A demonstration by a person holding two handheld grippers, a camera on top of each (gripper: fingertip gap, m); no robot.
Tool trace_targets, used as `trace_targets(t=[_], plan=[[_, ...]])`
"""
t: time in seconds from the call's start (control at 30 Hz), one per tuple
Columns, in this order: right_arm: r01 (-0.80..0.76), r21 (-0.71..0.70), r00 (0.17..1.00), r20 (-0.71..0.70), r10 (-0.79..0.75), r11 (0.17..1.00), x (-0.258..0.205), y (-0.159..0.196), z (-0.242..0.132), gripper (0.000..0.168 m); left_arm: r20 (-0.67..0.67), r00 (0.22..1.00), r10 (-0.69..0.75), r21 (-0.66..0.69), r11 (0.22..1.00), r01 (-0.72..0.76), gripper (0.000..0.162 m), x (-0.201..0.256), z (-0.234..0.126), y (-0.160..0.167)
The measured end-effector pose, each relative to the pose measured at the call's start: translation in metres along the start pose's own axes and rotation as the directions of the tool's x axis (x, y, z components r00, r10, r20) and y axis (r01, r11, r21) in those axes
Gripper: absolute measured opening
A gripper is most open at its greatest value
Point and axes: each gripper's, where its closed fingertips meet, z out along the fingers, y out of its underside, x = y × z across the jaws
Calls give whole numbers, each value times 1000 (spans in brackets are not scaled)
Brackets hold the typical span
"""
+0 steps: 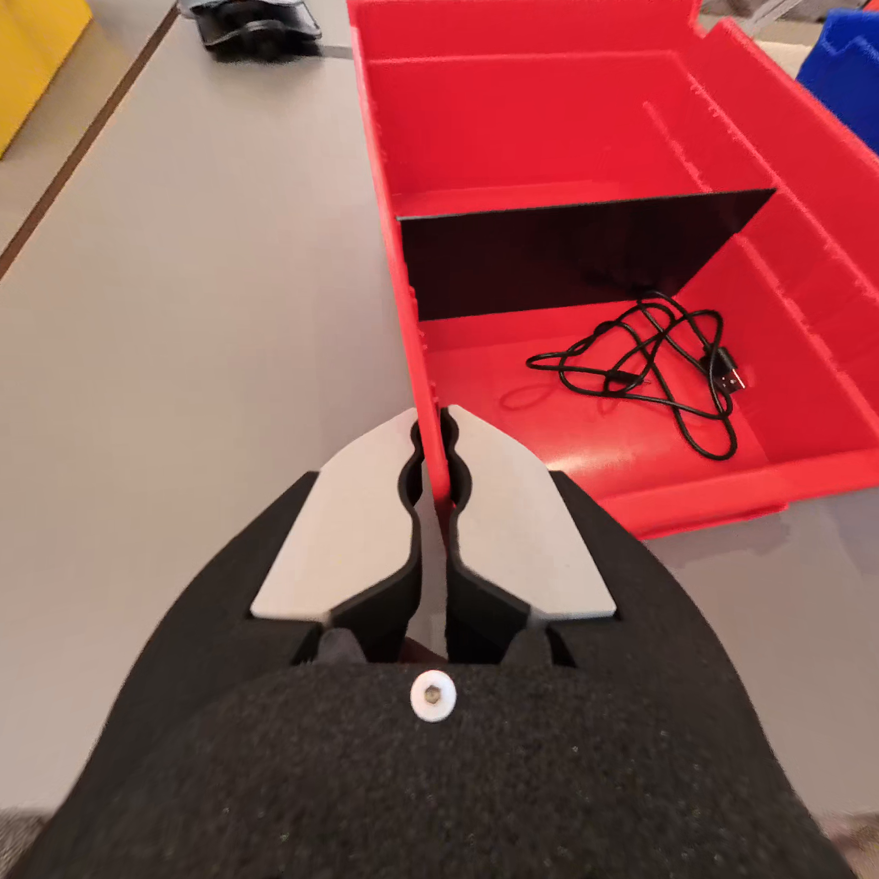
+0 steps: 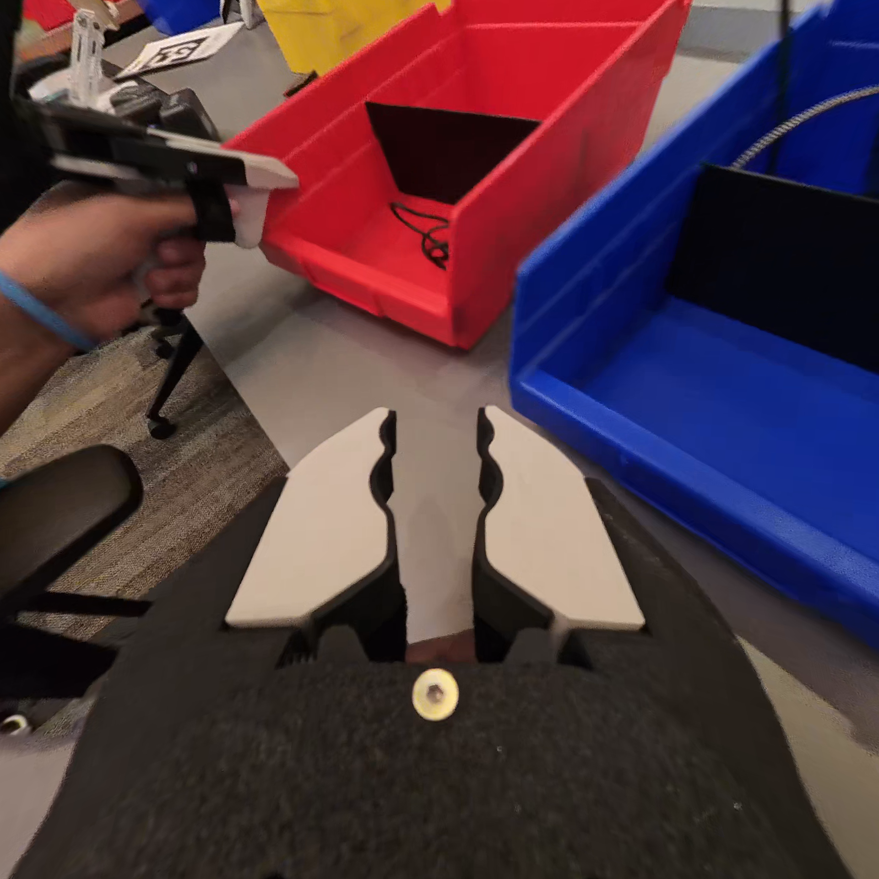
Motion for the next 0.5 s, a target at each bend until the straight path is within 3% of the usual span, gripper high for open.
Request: trace_targets(t=[0.17, 0.3, 0.33, 0.43, 0.5], plan=[[13, 82, 996, -84, -6, 997, -16, -18, 44, 49, 19, 1000, -17, -9, 1000, 17, 4, 6, -46, 30], [45, -4, 991, -126, -45, 999, -32, -10, 78, 53, 9, 999, -51, 11, 999, 51, 4, 6, -73, 47], [36, -35, 991, -127, -40, 999, -37, -8, 81, 51, 22, 999, -50, 17, 999, 49, 4, 6, -77, 50], [47, 5, 975, -219, -45, 999, -38, -21, 70, 21, 71, 996, -54, 10, 998, 54, 4, 1, -90, 57], [67, -6, 973, -220, -67, 998, -42, -17, 68, 19, 83, 994, -77, 21, 997, 76, 4, 1, -96, 61]])
